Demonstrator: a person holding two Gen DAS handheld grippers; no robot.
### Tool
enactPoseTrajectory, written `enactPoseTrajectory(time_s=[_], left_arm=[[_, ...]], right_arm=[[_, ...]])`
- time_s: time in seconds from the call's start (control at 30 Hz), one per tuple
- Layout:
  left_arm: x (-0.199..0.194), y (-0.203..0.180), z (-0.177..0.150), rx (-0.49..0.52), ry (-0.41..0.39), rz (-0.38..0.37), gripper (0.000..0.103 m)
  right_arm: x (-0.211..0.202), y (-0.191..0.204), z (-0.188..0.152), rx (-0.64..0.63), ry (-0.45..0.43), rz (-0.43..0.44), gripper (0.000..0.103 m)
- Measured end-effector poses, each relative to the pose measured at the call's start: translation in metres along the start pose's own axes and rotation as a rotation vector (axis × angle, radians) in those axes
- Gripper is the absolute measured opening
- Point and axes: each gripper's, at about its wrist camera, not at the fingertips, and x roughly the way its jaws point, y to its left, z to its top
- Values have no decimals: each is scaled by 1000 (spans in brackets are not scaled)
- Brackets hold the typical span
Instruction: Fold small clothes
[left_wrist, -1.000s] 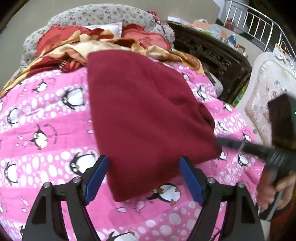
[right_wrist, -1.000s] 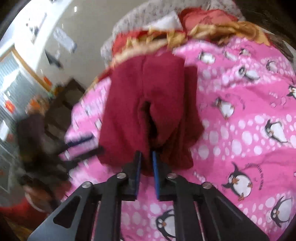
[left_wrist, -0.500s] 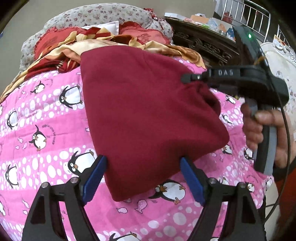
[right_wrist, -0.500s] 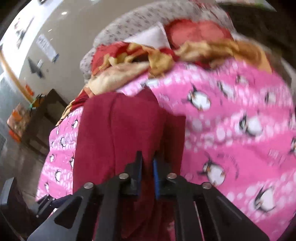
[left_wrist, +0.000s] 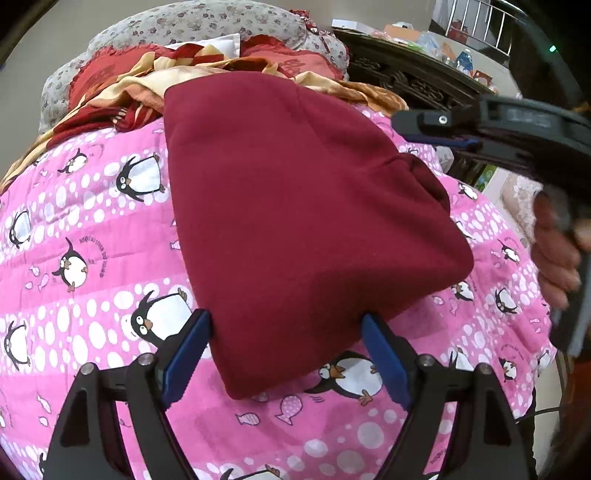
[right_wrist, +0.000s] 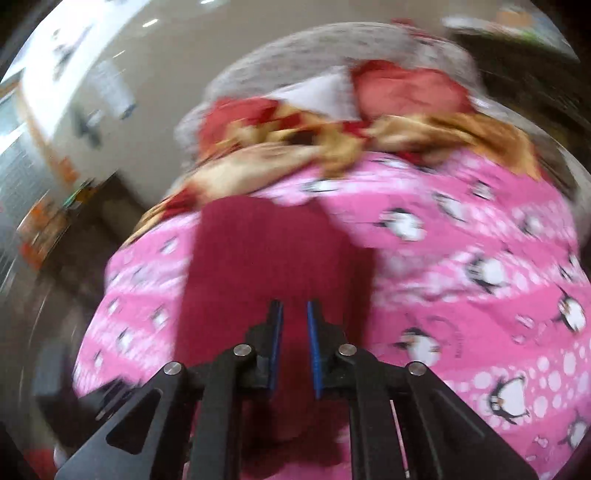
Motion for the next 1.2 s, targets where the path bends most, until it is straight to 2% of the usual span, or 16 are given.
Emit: enactPoseTrajectory(time_s=[0.1,0.17,0.23,0.37,0.53,0.63,0.7,0.73,0.87,1.03,1.1,1.17,1.2], left_arm=[[-1,0,0,-4,5,3,86],[-3,4,-2,-20,17,-9,86],[-5,8,-4,-42,24,-24,86],[-12,16,-3,-74,7,-13,86],[-26,21,5,-103,-36,-14,86],[-28,23,11,-103,-47,2,86],[-27,24,14,-106,-48,7,86],[-26,25,15,-110,-48,6,86],[-24,26,19,-115,-48,10,86],[-19,35,27,-129,-51,11,87],[-16,40,32,-138,-53,9,87],[-12,49,38,-162,-56,-9,88],[-10,55,41,-181,-58,-28,88]], right_arm=[[7,26,-10,-101,44,14,30],[17,27,-23,-150,74,-73,30],[28,10,-37,-144,97,-191,33],[22,-24,-43,32,75,-74,34],[6,-10,-38,-3,55,-99,35],[-6,1,-38,-20,33,-86,37],[-10,9,-41,-32,31,-68,42],[-8,11,-44,-43,38,-63,45],[15,7,-59,-68,135,-109,45],[4,-4,-51,-3,94,-40,45],[-5,-6,-45,-2,39,-38,51],[-8,-9,-40,1,1,-66,78],[-6,-14,-36,13,-18,-101,80]])
